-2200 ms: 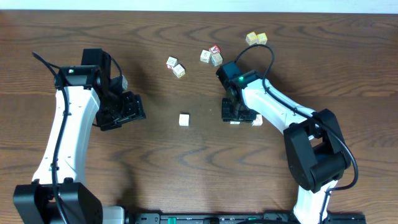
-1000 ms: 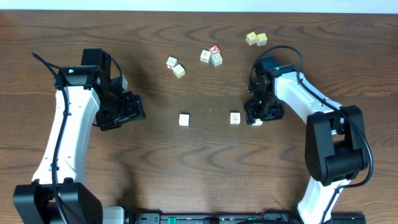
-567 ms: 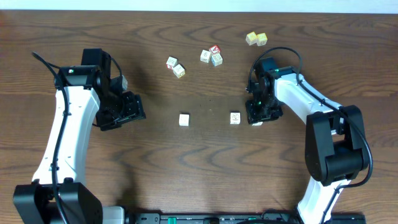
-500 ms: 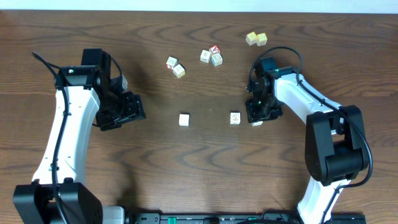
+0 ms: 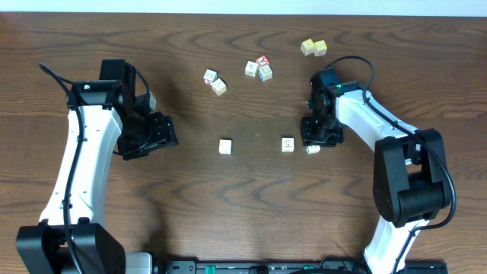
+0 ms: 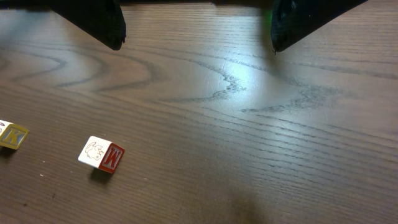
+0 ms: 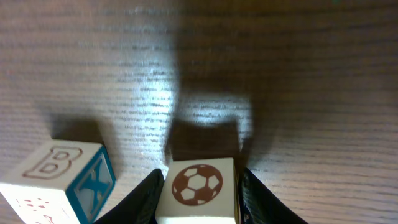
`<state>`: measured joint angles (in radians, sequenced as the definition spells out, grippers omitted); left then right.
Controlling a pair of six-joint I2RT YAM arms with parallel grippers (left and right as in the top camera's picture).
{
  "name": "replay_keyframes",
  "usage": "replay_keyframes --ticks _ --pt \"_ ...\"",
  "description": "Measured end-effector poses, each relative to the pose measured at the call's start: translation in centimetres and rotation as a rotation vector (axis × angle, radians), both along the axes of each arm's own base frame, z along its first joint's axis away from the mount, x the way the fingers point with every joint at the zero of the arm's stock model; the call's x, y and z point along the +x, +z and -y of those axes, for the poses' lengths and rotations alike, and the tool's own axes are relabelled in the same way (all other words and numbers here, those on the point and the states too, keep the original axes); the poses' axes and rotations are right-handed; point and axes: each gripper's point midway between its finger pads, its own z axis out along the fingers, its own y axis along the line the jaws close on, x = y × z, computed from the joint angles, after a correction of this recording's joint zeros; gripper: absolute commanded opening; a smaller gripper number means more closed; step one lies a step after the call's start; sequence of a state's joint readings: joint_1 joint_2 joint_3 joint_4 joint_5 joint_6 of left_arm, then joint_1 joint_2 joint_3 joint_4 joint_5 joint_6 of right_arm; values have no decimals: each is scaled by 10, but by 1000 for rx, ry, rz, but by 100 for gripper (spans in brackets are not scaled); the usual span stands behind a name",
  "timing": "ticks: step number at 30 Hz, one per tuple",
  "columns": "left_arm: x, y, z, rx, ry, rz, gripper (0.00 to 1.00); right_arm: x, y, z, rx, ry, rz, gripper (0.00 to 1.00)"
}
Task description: Lift 3 blocks
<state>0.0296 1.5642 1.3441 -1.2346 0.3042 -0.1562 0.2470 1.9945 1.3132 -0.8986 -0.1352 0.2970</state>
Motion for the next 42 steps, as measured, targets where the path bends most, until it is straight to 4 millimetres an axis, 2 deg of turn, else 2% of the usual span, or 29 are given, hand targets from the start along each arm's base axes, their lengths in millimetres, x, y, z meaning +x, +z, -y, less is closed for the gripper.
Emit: replay_keyframes --ticks 9,11,13,16,18,25,30,36,42 --pt "0 0 0 0 0 0 75 8 0 -2 6 -105 18 38" --pt "0 0 0 0 0 0 75 9 0 -3 11 -118 20 43" --pt "0 0 0 0 0 0 75 9 0 -4 15 -116 21 55" --pt "0 0 0 0 0 0 75 7 1 -3 13 -64 18 63" --pt "0 0 0 0 0 0 75 3 2 -2 9 -23 4 62" --pt "0 0 0 0 0 0 75 -6 11 0 10 198 -18 44" --pt "0 0 0 0 0 0 75 -10 11 0 14 310 -19 44" --pt "0 0 0 0 0 0 75 -13 11 -11 17 430 -4 42" --pt "0 0 0 0 0 0 75 -12 10 -12 -1 460 4 37"
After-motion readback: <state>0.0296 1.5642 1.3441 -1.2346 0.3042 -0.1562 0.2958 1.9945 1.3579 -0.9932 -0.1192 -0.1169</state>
